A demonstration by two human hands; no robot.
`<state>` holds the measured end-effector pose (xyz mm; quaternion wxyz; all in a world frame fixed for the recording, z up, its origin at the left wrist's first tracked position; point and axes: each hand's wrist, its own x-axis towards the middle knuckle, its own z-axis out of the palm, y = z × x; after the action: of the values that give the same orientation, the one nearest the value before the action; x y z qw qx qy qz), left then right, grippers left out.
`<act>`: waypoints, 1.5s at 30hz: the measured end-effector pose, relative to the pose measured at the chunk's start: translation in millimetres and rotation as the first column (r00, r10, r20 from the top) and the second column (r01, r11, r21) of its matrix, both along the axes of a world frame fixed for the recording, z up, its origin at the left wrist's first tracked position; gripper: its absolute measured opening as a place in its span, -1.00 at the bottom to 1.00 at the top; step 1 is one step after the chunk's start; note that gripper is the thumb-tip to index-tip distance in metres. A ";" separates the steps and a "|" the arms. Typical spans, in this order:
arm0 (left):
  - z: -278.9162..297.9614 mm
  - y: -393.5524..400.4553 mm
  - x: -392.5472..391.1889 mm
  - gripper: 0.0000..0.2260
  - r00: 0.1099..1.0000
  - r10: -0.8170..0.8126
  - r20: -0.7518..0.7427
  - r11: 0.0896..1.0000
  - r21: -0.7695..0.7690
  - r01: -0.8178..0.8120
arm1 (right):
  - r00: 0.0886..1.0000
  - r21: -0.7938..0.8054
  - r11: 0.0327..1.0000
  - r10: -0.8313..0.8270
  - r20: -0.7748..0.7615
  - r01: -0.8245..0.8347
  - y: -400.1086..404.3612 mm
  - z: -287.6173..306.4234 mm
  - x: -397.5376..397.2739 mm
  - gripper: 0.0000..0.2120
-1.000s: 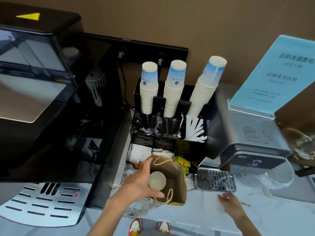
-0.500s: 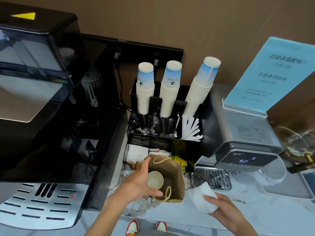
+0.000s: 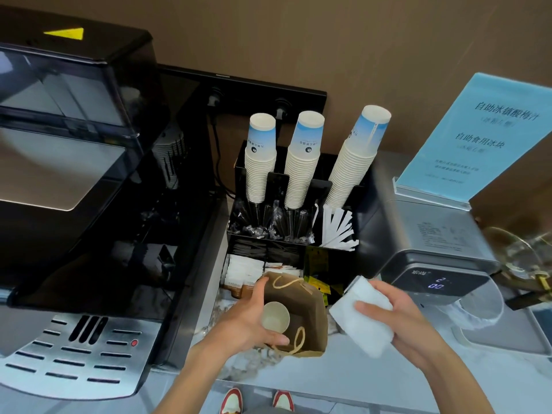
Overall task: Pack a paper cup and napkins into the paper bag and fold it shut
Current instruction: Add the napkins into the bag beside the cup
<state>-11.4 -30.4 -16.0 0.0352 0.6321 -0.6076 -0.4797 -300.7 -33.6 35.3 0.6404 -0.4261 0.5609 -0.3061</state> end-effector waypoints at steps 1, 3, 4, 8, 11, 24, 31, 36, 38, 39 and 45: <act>-0.1 0.0 0.0 0.14 1.000 -0.001 0.002 1.000 -0.003 0.001 | 0.998 -0.009 0.999 0.054 -0.026 -0.054 -4.3 9.9 8.3 -0.66; -0.4 -0.3 -0.2 0.15 1.000 -0.006 0.007 1.000 -0.007 0.006 | 0.979 0.003 0.983 0.182 -0.096 -0.183 -13.4 26.0 25.7 -0.75; -0.7 -0.5 -0.3 0.16 1.000 -0.006 0.006 1.000 -0.006 0.006 | 0.952 0.006 0.965 0.259 -0.162 -0.262 -18.5 31.6 34.8 -0.80; -1.6 -0.9 -0.5 0.18 1.000 0.000 0.009 1.000 0.010 0.000 | 0.567 0.067 0.773 0.519 -0.640 -0.631 -38.6 34.2 72.3 -0.83; -2.1 -0.7 -0.6 0.17 1.000 -0.003 0.010 1.000 0.002 0.003 | 0.277 0.184 0.670 0.519 -0.809 -0.719 -40.7 17.0 100.6 -0.89; 1.8 1.9 -6.8 0.19 0.995 -0.067 0.077 0.998 -0.001 0.068 | -0.055 0.603 0.573 0.698 -0.714 -0.556 -51.0 -54.5 161.1 -0.64; -1.6 0.5 -10.9 0.18 0.993 -0.084 0.085 0.996 -0.005 0.084 | 0.221 0.515 0.742 0.639 -0.737 -0.429 -41.0 -70.9 158.8 -0.60; -3.4 1.4 -11.5 0.17 0.994 -0.084 0.063 0.996 -0.003 0.084 | 0.277 0.442 0.803 0.566 -0.777 -0.400 -40.0 -68.2 153.1 -0.62; -3.9 0.7 -11.6 0.18 0.994 -0.084 0.063 0.996 -0.002 0.085 | 0.299 0.425 0.803 0.563 -0.770 -0.418 -39.5 -67.7 152.4 -0.62; -4.2 0.2 -11.7 0.18 0.994 -0.085 0.062 0.996 -0.001 0.085 | 0.315 0.412 0.807 0.557 -0.768 -0.423 -39.2 -68.6 152.3 -0.62; -7.2 -2.2 -12.5 0.19 0.995 -0.081 0.066 0.997 -0.010 0.082 | 0.456 0.315 0.857 0.489 -0.743 -0.407 -31.3 -82.9 150.8 -0.61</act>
<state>-23.9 -32.6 -23.2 -0.0003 0.6218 -0.6367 -0.4561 -149.9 -64.9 -47.6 0.3931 -0.6193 0.6681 0.1251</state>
